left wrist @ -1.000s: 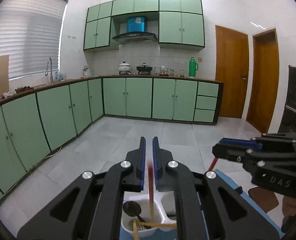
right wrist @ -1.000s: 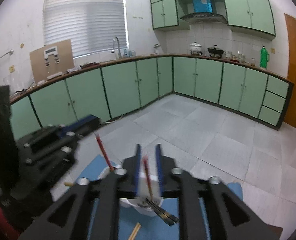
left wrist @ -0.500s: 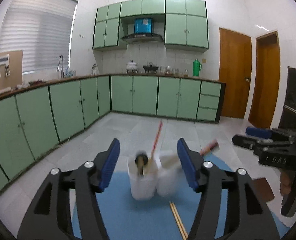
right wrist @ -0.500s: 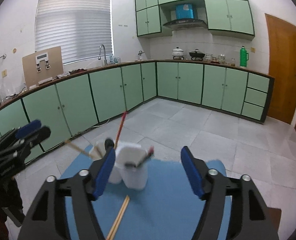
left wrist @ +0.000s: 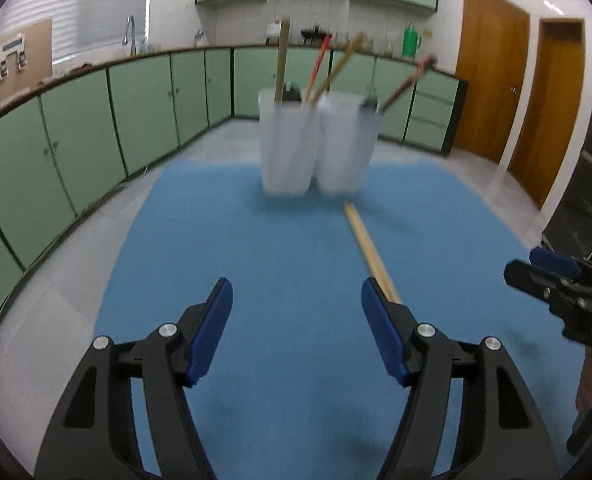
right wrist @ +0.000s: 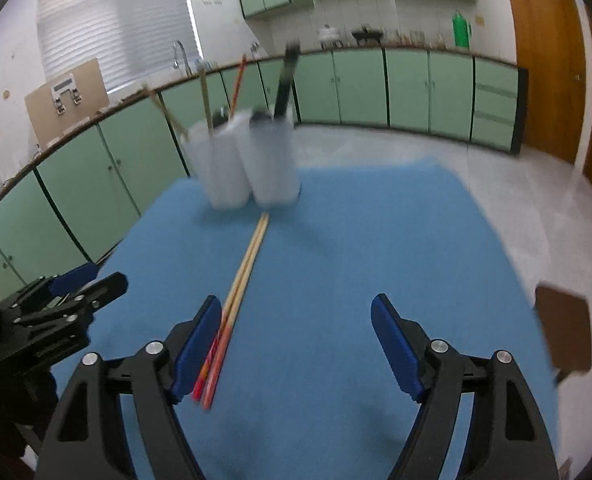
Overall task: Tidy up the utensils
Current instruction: 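Withdraw both open tools back over the last two chopsticks, then grasp a red-tipped chopstick with the right tool while the left tool grasps the last one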
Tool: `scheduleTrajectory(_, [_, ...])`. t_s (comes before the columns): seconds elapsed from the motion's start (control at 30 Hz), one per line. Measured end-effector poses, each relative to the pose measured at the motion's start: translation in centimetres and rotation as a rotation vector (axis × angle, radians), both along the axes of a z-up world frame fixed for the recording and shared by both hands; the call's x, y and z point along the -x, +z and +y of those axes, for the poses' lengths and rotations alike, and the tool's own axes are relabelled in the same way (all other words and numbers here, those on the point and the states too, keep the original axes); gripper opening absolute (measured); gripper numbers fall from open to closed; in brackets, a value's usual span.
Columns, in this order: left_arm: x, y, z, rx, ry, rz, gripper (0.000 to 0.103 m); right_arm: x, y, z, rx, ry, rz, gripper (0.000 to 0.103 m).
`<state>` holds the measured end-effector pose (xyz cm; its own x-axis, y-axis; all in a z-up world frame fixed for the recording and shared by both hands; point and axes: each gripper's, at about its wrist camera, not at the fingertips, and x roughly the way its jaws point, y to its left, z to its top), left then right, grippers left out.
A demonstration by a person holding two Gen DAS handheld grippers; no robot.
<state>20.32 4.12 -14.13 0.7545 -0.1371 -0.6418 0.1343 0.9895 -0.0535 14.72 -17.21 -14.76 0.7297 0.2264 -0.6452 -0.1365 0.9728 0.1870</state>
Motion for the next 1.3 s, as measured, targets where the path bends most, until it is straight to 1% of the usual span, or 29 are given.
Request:
scheduleTrajectory(0.1, [0.6, -2.2, 0.3, -0.009, 0.020, 0.047, 0.065, 1.1, -2.0, 1.6, 0.034, 0.026, 0.033, 0.075])
scheduleTrajectory(0.17, [0.9, -3.0, 0.5, -0.004, 0.030, 0.068, 0.065, 1.7, -2.8, 2.7, 0.057, 0.046, 0.045, 0.074])
scheduleTrajectory(0.23, [1.3, -3.6, 0.6, -0.013, 0.037, 0.083, 0.065, 2.1, -3.5, 3.3, 0.058, 0.060, 0.062, 0.072])
scheduleTrajectory(0.37, [2.0, -3.4, 0.9, -0.015, 0.053, 0.075, 0.066, 2.3, -4.1, 4.6, 0.073, 0.091, 0.090, 0.065])
scheduleTrajectory(0.47, [2.2, -3.4, 0.6, -0.024, 0.056, 0.076, 0.068, 2.4, -4.7, 5.7, 0.106, 0.111, 0.105, 0.058])
scheduleTrajectory(0.5, [2.3, -3.5, 0.6, -0.025, 0.056, 0.078, 0.068, 2.3, -4.9, 5.9, 0.114, 0.113, 0.112, 0.054])
scheduleTrajectory(0.57, [2.2, -3.4, 0.3, -0.026, 0.055, 0.079, 0.069, 2.1, -5.2, 6.2, 0.135, 0.111, 0.123, 0.051])
scheduleTrajectory(0.6, [2.3, -3.4, 0.3, -0.027, 0.052, 0.079, 0.069, 2.0, -5.1, 6.1, 0.136, 0.104, 0.121, 0.047])
scheduleTrajectory(0.7, [2.3, -3.4, 0.3, -0.026, 0.051, 0.077, 0.070, 2.0, -5.2, 5.2, 0.144, 0.059, 0.125, 0.046])
scheduleTrajectory(0.87, [2.3, -3.4, 0.2, -0.025, 0.055, 0.078, 0.071, 2.0, -5.1, 5.2, 0.117, 0.078, 0.115, 0.046])
scheduleTrajectory(0.9, [2.3, -3.4, 0.2, -0.026, 0.055, 0.078, 0.071, 2.0, -5.2, 5.4, 0.115, 0.087, 0.120, 0.044])
scheduleTrajectory(0.93, [2.4, -3.4, 0.2, -0.026, 0.054, 0.079, 0.071, 1.9, -5.3, 5.7, 0.117, 0.097, 0.124, 0.042])
scheduleTrajectory(0.97, [2.3, -3.4, 0.2, -0.027, 0.051, 0.079, 0.071, 1.8, -5.3, 5.9, 0.123, 0.102, 0.122, 0.034])
scheduleTrajectory(1.0, [2.3, -3.4, 0.1, -0.028, 0.049, 0.080, 0.071, 1.9, -5.3, 6.2, 0.130, 0.110, 0.120, 0.025])
scheduleTrajectory(1.03, [2.4, -3.4, 0.0, -0.031, 0.046, 0.080, 0.071, 1.8, -5.3, 6.4, 0.130, 0.123, 0.120, 0.019])
scheduleTrajectory(1.07, [2.4, -3.4, -0.1, -0.033, 0.045, 0.081, 0.071, 1.7, -5.3, 6.4, 0.125, 0.131, 0.122, 0.007])
scheduleTrajectory(1.17, [2.3, -3.5, -0.5, -0.033, 0.035, 0.088, 0.071, 1.7, -5.3, 6.0, 0.095, 0.135, 0.126, 0.007])
scheduleTrajectory(1.3, [2.4, -3.5, -1.4, -0.018, 0.012, 0.097, 0.071, 1.8, -5.1, 4.2, 0.067, 0.091, 0.127, 0.006])
